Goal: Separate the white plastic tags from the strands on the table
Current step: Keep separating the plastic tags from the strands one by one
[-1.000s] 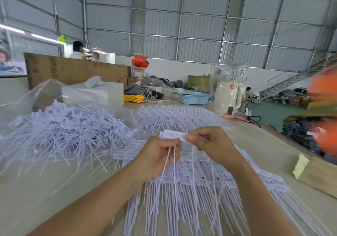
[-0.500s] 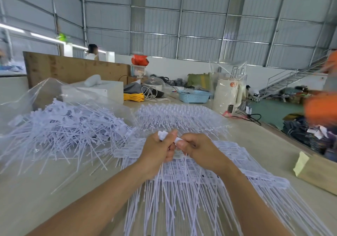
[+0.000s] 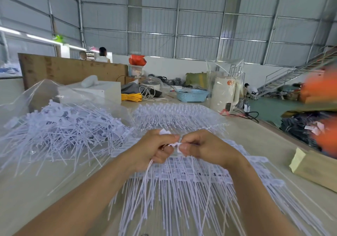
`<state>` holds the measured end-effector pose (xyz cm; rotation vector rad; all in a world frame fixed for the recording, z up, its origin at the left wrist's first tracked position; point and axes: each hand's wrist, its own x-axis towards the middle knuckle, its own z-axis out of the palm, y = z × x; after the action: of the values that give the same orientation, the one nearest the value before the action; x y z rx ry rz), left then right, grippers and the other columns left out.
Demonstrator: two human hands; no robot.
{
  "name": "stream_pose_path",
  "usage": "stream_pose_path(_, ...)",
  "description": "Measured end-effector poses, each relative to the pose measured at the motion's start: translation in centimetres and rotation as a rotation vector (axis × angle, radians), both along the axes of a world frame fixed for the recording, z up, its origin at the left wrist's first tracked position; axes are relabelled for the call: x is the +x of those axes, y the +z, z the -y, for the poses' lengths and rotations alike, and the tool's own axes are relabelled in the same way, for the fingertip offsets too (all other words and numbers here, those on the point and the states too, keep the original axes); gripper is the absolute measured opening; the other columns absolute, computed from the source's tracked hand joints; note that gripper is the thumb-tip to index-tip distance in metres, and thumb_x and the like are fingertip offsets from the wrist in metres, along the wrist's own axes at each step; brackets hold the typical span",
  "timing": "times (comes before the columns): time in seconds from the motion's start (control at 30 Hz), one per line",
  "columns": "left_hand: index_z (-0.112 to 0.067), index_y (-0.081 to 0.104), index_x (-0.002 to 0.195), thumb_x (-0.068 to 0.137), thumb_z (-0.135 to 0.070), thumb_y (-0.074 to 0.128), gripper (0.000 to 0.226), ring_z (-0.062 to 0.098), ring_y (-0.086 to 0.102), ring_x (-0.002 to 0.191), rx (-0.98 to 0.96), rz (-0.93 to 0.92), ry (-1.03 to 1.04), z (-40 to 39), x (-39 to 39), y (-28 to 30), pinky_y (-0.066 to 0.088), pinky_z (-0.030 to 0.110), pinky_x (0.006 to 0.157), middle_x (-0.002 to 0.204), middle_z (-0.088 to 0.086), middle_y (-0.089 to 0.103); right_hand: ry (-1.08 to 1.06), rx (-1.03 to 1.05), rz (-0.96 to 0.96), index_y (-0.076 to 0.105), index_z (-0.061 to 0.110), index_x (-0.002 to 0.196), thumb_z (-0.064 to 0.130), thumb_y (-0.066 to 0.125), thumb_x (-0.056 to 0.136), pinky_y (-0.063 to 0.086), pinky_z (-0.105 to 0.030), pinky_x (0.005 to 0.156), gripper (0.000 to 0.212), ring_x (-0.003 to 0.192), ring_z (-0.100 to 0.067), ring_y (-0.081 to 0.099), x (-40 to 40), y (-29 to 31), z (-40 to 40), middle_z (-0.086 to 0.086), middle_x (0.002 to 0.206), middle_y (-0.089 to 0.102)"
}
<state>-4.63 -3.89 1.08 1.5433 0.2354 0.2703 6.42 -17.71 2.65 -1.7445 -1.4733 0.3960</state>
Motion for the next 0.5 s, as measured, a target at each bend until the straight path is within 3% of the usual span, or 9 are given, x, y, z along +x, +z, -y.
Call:
stream_pose_path(0.13, -0.013, 0.054, 0.069, 0.076, -0.024, 0.062, 0.015, 0.002, 0.024, 0.028, -0.110, -0.085, -0.318, -0.8, -0.5, 0.2, 0.018, 0.012, 0.027, 0.041, -0.007, 0.036, 0.129, -0.055, -0.103, 0.061, 0.024, 0.051, 0.003, 0.055, 0.091, 0.030, -0.013, 0.048, 0.046, 0.045, -0.002, 0.033, -0.5, 0.5, 0.6, 0.012, 0.049, 0.041)
stream_pose_path(0.23, -0.008, 0.066, 0.071, 0.088, -0.015, 0.059, 0.019, 0.007, 0.031, 0.036, -0.512, 0.191, -0.697, -2.7, -1.4, 0.7, 0.030, 0.016, 0.032, 0.050, -0.004, 0.039, 0.039, 0.025, -0.119, 0.057, 0.025, 0.048, 0.007, 0.056, 0.090, 0.035, -0.015, 0.054, 0.046, 0.050, -0.002, 0.039, 0.5, 1.3, 2.2, 0.013, 0.051, 0.046)
stream_pose_path(0.3, -0.006, 0.064, 0.074, 0.080, -0.014, 0.070, 0.012, 0.005, 0.028, 0.036, -0.642, 0.315, -0.493, -3.2, -1.4, 1.0, 0.031, 0.015, 0.030, 0.050, -0.004, 0.038, -0.082, 0.172, -0.132, 0.059, 0.024, 0.051, 0.013, 0.056, 0.091, 0.037, -0.021, 0.061, 0.041, 0.056, -0.008, 0.042, 1.1, 1.3, 2.7, 0.010, 0.056, 0.048)
stream_pose_path(0.4, -0.008, 0.057, 0.085, 0.083, -0.015, 0.059, 0.007, 0.005, 0.038, 0.036, -0.338, 0.253, 0.038, -1.9, 0.4, -0.7, 0.033, 0.015, 0.032, 0.051, 0.001, 0.054, -0.146, 0.332, -0.057, 0.063, 0.017, 0.063, 0.017, 0.058, 0.090, 0.039, -0.014, 0.062, 0.027, 0.058, -0.002, 0.045, -0.2, 0.9, 0.7, 0.006, 0.063, 0.052)
stream_pose_path(0.47, -0.008, 0.059, 0.092, 0.097, -0.019, 0.044, 0.020, 0.008, 0.045, 0.042, -0.256, 0.237, 0.093, -0.2, 1.4, -1.7, 0.034, 0.017, 0.037, 0.058, 0.005, 0.062, -0.150, 0.366, 0.051, 0.065, 0.022, 0.070, 0.015, 0.062, 0.088, 0.039, -0.009, 0.071, 0.019, 0.070, 0.005, 0.051, -1.6, 0.3, -1.3, 0.009, 0.077, 0.055)
stream_pose_path(0.5, -0.008, 0.062, 0.095, 0.100, -0.031, 0.039, 0.033, 0.010, 0.047, 0.046, -0.281, 0.232, 0.052, 0.4, 1.6, -1.8, 0.033, 0.019, 0.039, 0.063, 0.006, 0.063, -0.180, 0.375, 0.110, 0.065, 0.025, 0.073, 0.017, 0.064, 0.087, 0.038, -0.010, 0.076, 0.016, 0.080, 0.006, 0.052, -1.9, -0.1, -2.0, 0.010, 0.085, 0.052)
